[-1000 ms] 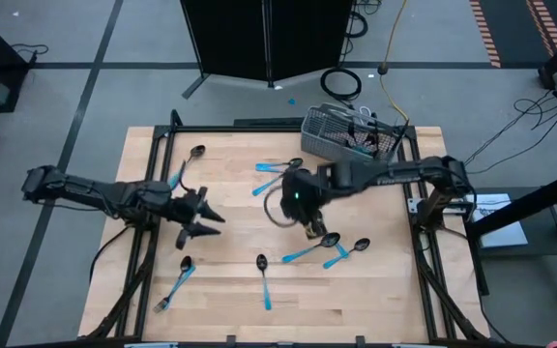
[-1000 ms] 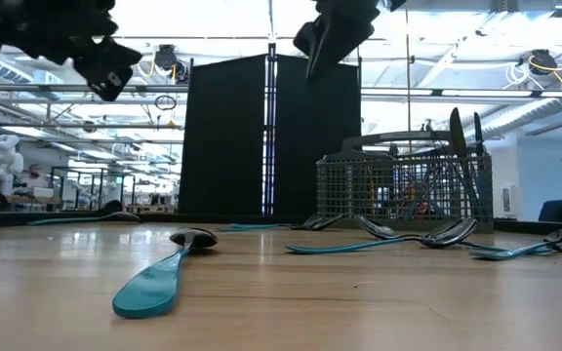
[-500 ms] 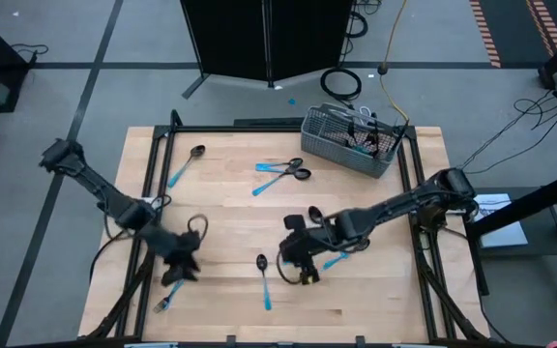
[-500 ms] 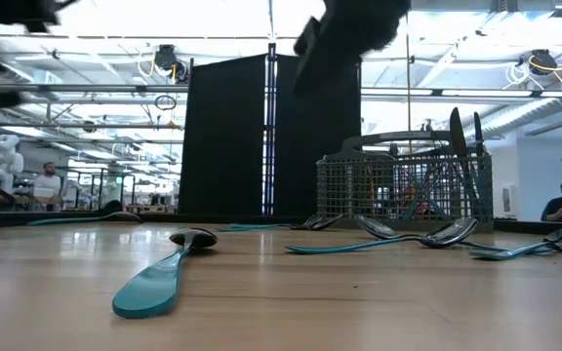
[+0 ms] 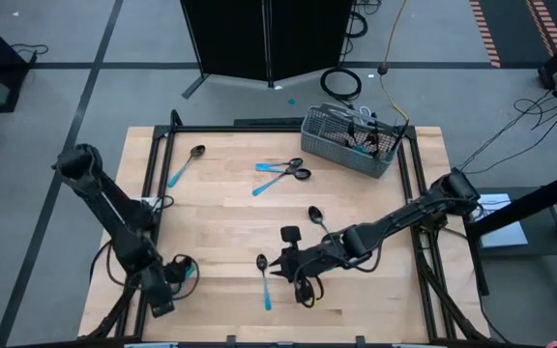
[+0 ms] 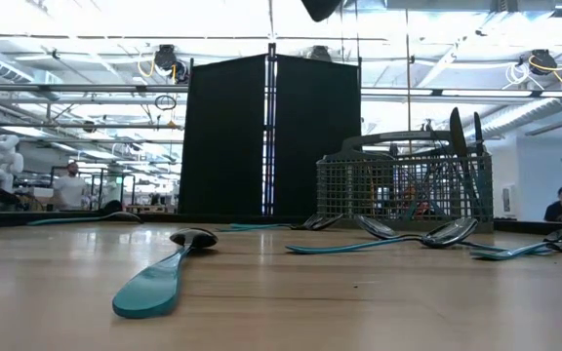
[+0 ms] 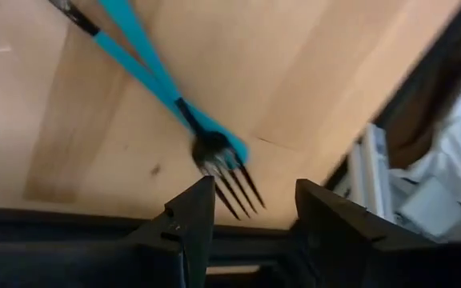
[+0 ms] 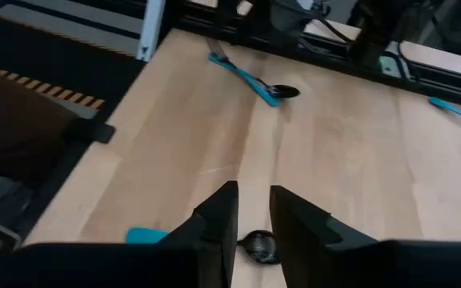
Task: Sort silverware
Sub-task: Put the blue fork into the middle of the blue utensil organizer
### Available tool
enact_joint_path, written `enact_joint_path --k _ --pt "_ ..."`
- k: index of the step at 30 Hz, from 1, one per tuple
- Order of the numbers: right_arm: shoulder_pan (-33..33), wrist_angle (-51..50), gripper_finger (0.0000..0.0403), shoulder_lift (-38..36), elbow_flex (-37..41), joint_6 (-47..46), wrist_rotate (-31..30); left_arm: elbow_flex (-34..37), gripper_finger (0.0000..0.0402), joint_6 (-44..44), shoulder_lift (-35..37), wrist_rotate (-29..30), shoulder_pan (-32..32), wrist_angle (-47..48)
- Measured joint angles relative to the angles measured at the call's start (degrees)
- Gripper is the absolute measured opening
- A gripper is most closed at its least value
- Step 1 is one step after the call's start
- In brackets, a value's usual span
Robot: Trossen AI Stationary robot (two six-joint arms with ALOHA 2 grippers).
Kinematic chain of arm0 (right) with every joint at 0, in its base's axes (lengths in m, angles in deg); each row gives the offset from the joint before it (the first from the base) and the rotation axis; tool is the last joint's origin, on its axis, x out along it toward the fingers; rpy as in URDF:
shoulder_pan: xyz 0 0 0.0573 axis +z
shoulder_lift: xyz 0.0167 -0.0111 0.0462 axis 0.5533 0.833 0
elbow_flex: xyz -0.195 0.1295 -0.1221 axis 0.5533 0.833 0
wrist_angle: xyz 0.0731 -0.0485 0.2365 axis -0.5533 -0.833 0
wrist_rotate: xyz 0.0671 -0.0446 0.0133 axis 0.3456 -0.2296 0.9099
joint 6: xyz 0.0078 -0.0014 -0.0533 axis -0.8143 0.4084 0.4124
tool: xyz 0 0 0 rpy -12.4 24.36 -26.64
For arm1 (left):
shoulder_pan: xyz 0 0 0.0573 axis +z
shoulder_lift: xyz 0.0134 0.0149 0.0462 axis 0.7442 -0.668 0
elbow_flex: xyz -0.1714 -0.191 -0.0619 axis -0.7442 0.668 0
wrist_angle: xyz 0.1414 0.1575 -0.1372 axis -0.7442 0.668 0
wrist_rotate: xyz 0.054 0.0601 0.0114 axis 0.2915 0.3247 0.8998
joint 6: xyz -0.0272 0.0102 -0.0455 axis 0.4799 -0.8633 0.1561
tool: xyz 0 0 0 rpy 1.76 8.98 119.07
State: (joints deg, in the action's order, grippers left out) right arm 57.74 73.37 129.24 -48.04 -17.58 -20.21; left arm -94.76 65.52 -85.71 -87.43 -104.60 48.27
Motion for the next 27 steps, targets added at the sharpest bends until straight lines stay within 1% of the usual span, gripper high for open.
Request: enact_joint_path --k 6,14,23,27 --pt "1.0 -0.1 0.0068 0.0 0.0 0.0 0.0 0.0 0.0171 0.0 -3.9 1.0 0.1 0.0" --pt "1.1 -1.8 0.0068 0.0 0.0 -0.2 0.1 0.0 0.0171 -1.0 -7.4 3.7 2.5 0.9" --pt "1.1 -2.2 0.0068 0.0 0.0 0.4 0.0 -0.2 0.0171 -3.1 -9.6 3.2 3.7 2.4" --pt "1.1 -2.3 0.0068 0.0 0.0 1.4 0.0 -0.2 0.0161 -3.0 -10.5 3.3 3.7 3.0"
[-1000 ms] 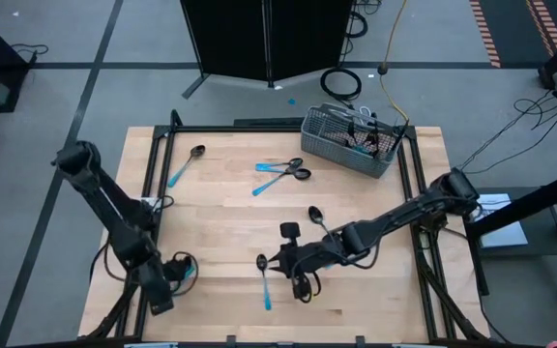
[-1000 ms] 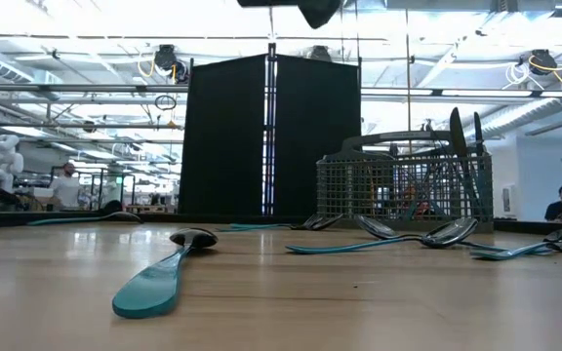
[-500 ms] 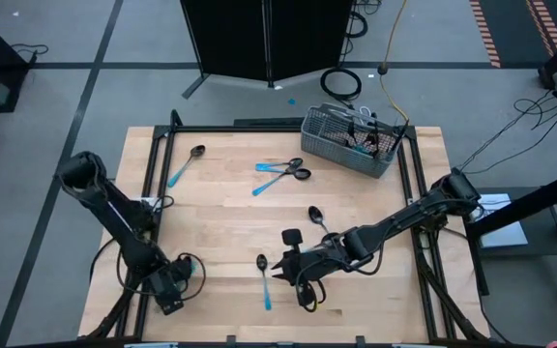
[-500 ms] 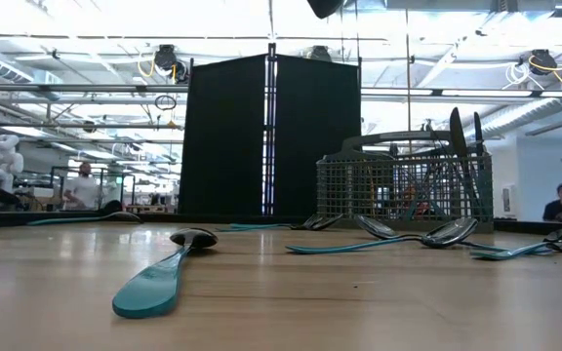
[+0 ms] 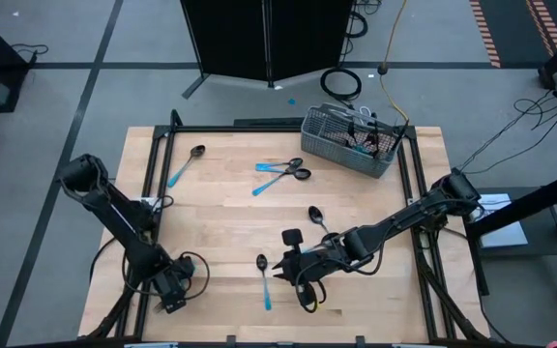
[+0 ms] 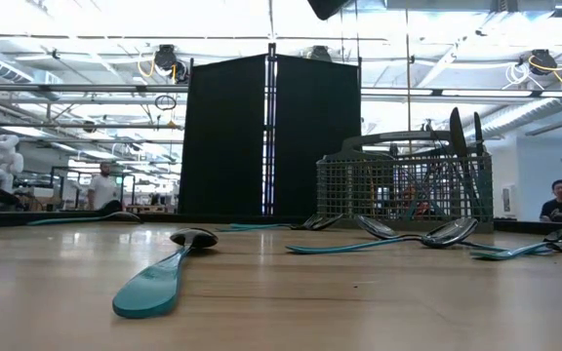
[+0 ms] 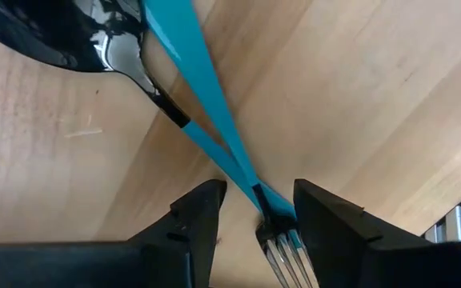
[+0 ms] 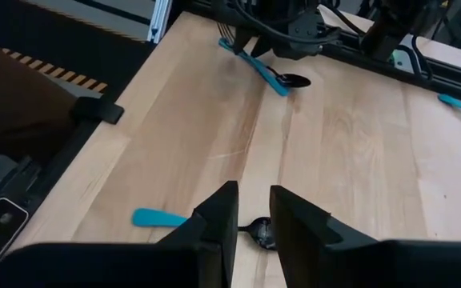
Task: Sort silverware
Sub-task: Put the blue fork into the middle of the blue utensil organizer
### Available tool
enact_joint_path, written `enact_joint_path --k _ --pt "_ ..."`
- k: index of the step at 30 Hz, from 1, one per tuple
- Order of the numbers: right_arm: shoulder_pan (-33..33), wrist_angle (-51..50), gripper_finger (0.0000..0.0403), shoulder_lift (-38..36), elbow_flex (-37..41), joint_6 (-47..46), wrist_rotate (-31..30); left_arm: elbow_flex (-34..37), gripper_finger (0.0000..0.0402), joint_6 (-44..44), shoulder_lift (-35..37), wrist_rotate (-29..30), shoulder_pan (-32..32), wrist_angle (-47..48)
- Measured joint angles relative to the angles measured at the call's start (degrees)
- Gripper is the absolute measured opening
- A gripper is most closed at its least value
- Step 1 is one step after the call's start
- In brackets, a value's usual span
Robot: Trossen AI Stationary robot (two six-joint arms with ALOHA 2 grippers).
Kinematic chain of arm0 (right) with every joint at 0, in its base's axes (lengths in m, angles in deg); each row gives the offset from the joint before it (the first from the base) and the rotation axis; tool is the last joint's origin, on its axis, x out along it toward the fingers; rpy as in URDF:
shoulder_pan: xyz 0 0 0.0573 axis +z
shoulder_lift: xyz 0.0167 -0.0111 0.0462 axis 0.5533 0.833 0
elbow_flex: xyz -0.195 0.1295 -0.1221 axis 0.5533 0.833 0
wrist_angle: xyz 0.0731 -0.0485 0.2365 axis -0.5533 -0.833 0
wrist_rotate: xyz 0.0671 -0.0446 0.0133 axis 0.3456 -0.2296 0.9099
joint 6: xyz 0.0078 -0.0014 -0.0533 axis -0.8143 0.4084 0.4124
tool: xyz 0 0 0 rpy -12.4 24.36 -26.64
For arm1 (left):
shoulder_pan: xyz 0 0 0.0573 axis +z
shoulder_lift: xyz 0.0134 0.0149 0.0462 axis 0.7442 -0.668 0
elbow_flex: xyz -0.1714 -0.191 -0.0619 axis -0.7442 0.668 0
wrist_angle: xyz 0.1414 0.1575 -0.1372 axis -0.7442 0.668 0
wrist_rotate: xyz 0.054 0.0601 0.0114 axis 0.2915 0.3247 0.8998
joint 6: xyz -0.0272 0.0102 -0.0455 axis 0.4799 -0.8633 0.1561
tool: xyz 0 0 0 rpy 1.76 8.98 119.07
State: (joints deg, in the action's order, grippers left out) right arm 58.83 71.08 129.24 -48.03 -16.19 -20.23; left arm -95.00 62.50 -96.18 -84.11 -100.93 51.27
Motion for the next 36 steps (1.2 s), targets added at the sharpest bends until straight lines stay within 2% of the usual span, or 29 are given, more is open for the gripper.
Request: enact_joint_path --k 13,20,25,30,36 --pt "-0.1 0.0 0.0068 0.0 0.0 0.7 -0.1 0.2 0.0057 -2.0 -0.6 1.1 -0.1 0.9" --pt "-0.1 -0.9 0.0068 0.0 0.0 1.0 -0.1 -1.6 0.0034 -5.5 0.3 1.8 0.6 1.3" --pt "-0.1 -0.9 0.0068 0.0 0.0 1.6 -0.1 -3.5 0.0016 -8.2 1.7 6.1 1.9 3.3" --pt "-0.1 -1.2 0.0068 0.0 0.0 1.5 -1.2 -3.5 0.0006 -11.9 2.0 5.0 3.7 3.6" --pt "-0.1 -3.1 0.0068 0.0 0.0 -1.8 -1.2 -3.6 0.0004 -18.2 2.0 1.0 6.3 3.5"
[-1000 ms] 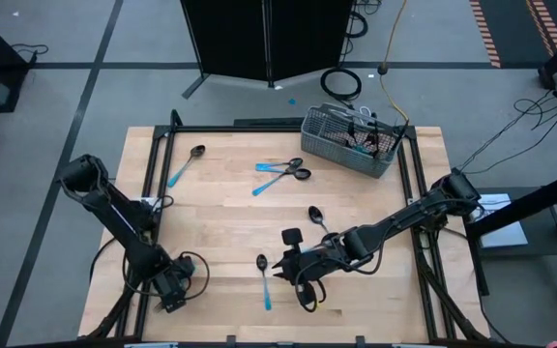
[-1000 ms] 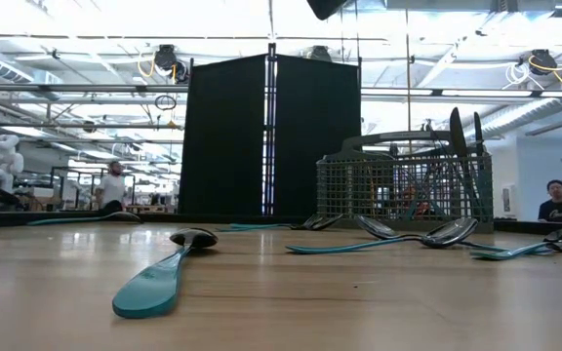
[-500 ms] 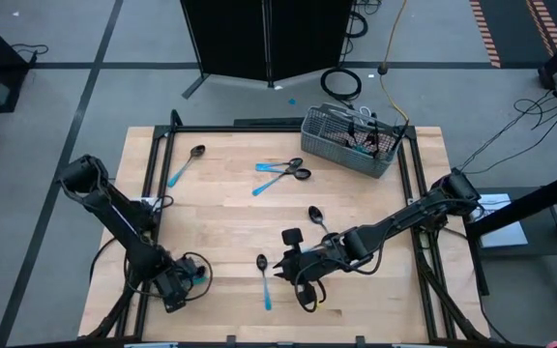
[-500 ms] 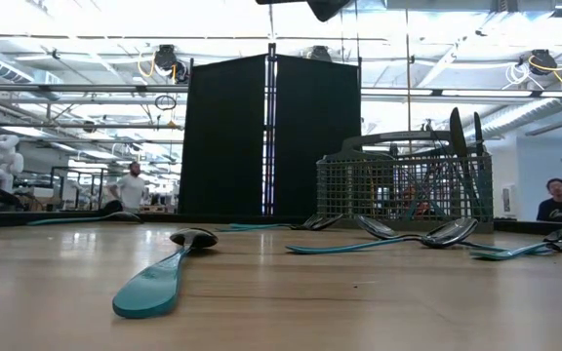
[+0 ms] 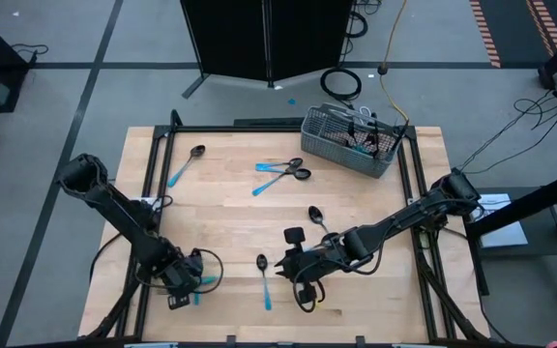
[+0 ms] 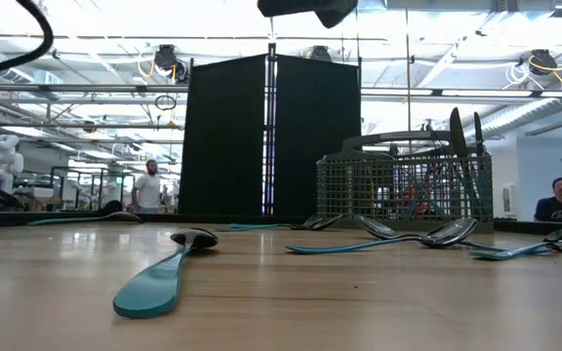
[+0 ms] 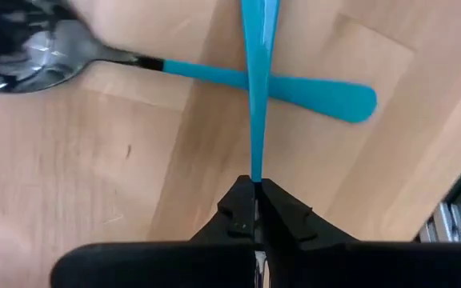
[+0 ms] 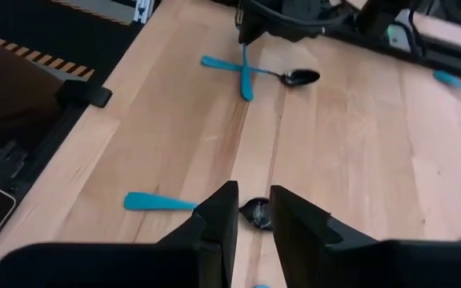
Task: Sort silverware
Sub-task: Put the blue fork into the middle of the blue utensil organizer
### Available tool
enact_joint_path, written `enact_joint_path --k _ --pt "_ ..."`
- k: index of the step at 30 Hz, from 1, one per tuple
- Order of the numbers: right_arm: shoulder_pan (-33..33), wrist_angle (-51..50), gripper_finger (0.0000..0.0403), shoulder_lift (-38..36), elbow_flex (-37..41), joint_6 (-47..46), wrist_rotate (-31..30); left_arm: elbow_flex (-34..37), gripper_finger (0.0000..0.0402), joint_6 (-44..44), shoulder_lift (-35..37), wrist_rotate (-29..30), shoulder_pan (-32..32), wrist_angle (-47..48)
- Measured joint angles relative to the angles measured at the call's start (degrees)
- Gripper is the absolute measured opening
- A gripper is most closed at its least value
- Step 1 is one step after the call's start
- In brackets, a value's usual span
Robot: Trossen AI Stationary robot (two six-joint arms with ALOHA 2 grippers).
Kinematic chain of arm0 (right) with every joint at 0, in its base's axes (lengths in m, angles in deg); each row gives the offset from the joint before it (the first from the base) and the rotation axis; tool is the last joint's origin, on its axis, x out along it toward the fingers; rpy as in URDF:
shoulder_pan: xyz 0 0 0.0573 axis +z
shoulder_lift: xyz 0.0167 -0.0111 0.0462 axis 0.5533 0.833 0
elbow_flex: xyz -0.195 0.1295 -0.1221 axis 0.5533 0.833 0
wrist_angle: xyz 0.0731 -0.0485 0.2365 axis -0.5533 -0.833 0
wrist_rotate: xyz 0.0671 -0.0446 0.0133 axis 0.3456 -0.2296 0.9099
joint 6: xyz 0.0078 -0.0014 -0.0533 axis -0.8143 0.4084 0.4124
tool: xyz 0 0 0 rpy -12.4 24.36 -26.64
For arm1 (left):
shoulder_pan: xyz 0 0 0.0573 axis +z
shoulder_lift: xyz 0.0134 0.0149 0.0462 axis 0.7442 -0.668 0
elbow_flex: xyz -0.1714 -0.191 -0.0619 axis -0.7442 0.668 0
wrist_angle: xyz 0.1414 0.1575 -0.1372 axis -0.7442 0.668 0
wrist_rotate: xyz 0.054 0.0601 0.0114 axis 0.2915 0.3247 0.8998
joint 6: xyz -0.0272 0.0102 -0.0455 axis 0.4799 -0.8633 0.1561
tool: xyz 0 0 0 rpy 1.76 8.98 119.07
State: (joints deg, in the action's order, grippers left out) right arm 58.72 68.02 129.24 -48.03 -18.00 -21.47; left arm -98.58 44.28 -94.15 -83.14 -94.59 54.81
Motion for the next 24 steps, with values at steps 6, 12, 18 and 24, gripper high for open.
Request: enact_joint_path --k 6,12,18,24 --pt "0.0 -4.2 0.0068 -1.0 0.0 -6.4 -0.1 -4.4 0.0004 -11.2 0.1 0.5 3.6 5.0" --pt "0.2 -13.4 0.0068 -4.4 0.0 -16.6 -1.1 -13.7 0.0003 -28.3 0.1 15.7 8.6 16.1" --pt "1.6 -26.6 0.0068 -6.0 0.0 -23.8 -2.7 -16.4 0.0003 -56.3 0.2 40.1 14.1 12.6" --pt "1.0 -33.3 0.0068 -6.7 0.0 -19.6 -8.2 -16.4 0.0003 -93.7 0.2 60.5 22.7 -5.6"
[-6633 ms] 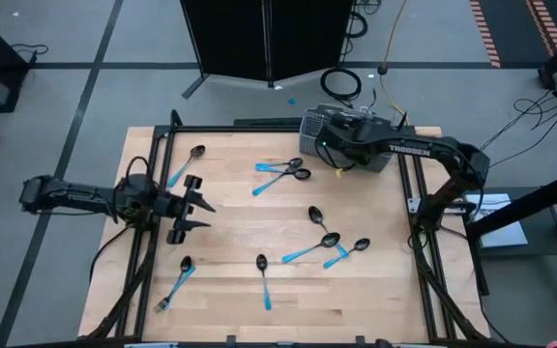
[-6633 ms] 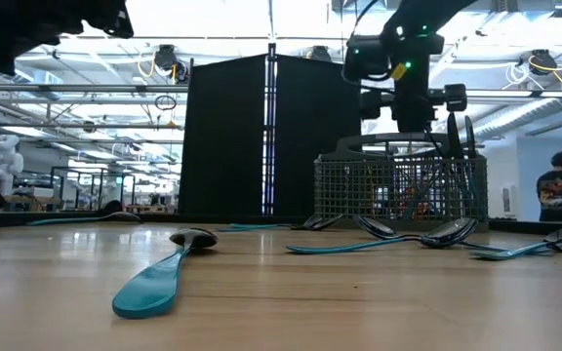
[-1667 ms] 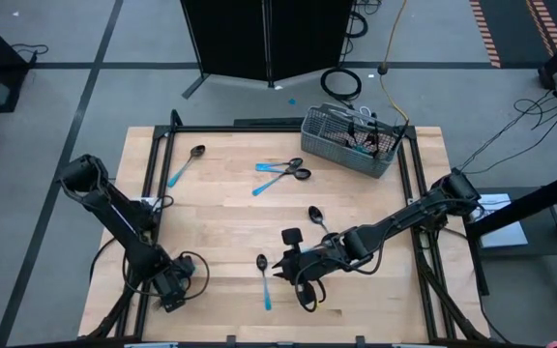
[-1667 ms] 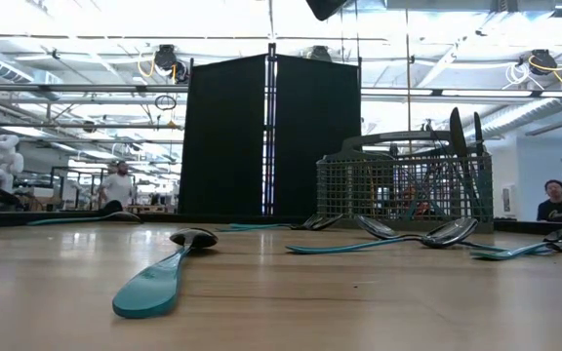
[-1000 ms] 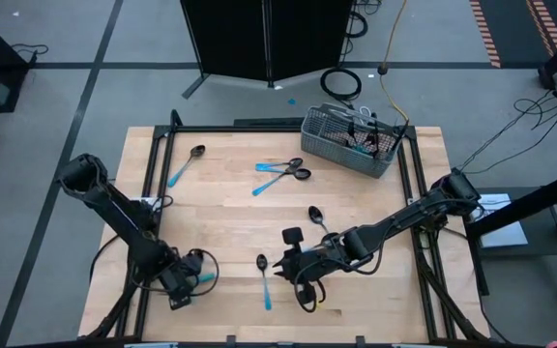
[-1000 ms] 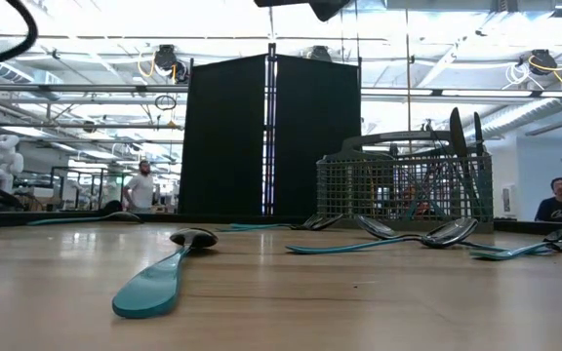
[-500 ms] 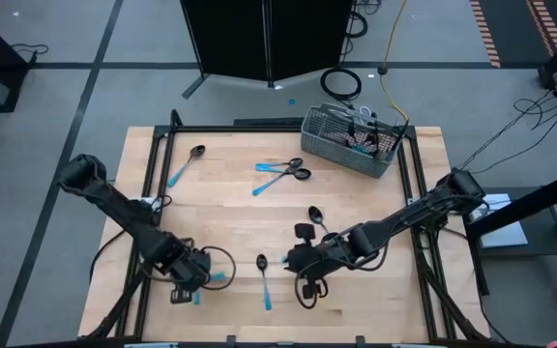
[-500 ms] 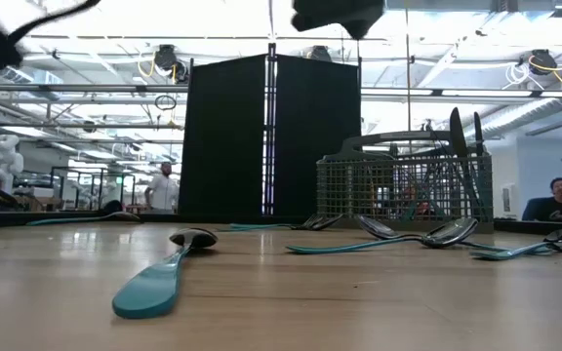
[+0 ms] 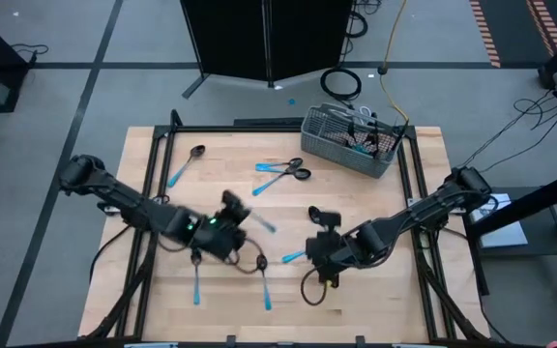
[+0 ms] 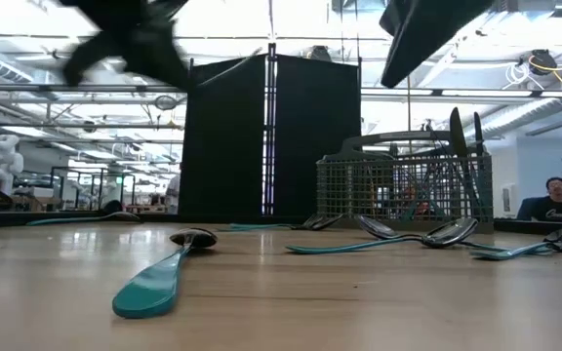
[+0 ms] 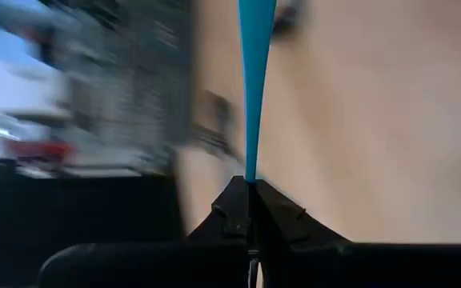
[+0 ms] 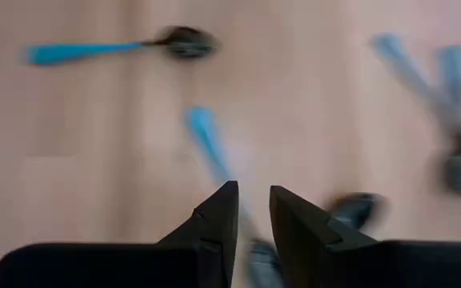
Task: Sort silverware
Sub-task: Put the blue fork into the middle of the blue utensil organizer
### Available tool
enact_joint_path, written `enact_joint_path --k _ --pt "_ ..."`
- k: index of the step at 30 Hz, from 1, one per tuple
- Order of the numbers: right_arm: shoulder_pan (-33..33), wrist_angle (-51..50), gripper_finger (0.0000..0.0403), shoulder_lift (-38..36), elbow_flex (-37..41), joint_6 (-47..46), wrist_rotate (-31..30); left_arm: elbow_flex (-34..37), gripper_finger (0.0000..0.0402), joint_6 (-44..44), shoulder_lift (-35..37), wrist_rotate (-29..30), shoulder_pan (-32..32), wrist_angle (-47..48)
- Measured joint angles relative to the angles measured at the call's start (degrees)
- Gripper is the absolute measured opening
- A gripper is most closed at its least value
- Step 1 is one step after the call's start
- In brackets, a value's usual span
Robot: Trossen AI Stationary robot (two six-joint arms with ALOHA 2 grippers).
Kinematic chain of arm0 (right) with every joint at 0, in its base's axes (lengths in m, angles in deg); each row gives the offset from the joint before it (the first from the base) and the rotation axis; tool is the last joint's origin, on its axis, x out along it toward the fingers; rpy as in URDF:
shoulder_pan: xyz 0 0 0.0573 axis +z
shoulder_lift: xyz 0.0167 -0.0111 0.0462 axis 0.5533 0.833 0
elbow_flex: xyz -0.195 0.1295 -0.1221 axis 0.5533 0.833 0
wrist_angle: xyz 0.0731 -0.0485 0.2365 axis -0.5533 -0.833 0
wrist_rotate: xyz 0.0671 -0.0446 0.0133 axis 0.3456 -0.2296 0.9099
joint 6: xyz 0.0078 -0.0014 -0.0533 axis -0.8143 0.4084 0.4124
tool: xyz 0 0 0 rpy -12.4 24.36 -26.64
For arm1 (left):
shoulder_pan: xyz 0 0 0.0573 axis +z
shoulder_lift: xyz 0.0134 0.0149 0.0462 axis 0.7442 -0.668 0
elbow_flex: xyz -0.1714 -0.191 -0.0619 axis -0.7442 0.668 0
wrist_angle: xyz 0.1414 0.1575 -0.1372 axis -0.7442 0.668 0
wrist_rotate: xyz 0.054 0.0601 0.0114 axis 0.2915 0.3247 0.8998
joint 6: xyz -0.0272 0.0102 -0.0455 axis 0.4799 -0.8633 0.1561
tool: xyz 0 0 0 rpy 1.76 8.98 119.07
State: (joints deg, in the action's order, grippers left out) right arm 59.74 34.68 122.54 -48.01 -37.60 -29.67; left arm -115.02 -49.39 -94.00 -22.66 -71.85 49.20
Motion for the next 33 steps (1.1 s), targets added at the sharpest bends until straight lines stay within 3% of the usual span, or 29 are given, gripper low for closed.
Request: enact_joint_path --k 5,9,12,15,20,25,29,33 --pt "-2.9 -3.1 0.0068 -5.3 0.0 5.5 -11.9 -0.1 0.0003 -28.4 0.0 1.1 9.3 -23.8" --pt "-4.2 -5.9 0.0068 -11.1 0.1 5.6 -19.8 -0.1 0.0003 -51.8 0.0 0.7 15.4 -35.3" --pt "-4.4 -7.9 0.0068 -15.6 1.0 -0.2 -29.0 -0.1 0.0003 -66.1 0.0 -0.2 19.9 -41.1" --pt "-4.4 -12.1 0.0068 -19.2 2.2 -10.6 -33.8 -0.1 0.0003 -73.9 -1.1 -3.9 23.9 -46.4" --pt "-4.4 -17.5 0.0068 -23.6 6.2 -25.7 -33.9 -0.1 0.0003 -88.8 -5.7 -14.3 29.8 -56.8" --pt "-4.4 -18.6 0.0068 -25.7 10.7 -33.3 -33.0 -0.1 0.0003 -103.1 -13.6 -25.6 34.3 -75.5" --pt "-4.4 -19.0 0.0068 -26.3 11.8 -38.1 -31.0 -0.7 0.0003 -108.9 -20.6 -38.0 36.8 -88.9" --pt "-4.4 -18.7 0.0068 -26.3 11.8 -41.9 -30.4 -5.6 0.0003 -111.8 -27.5 -45.2 38.6 -91.3"
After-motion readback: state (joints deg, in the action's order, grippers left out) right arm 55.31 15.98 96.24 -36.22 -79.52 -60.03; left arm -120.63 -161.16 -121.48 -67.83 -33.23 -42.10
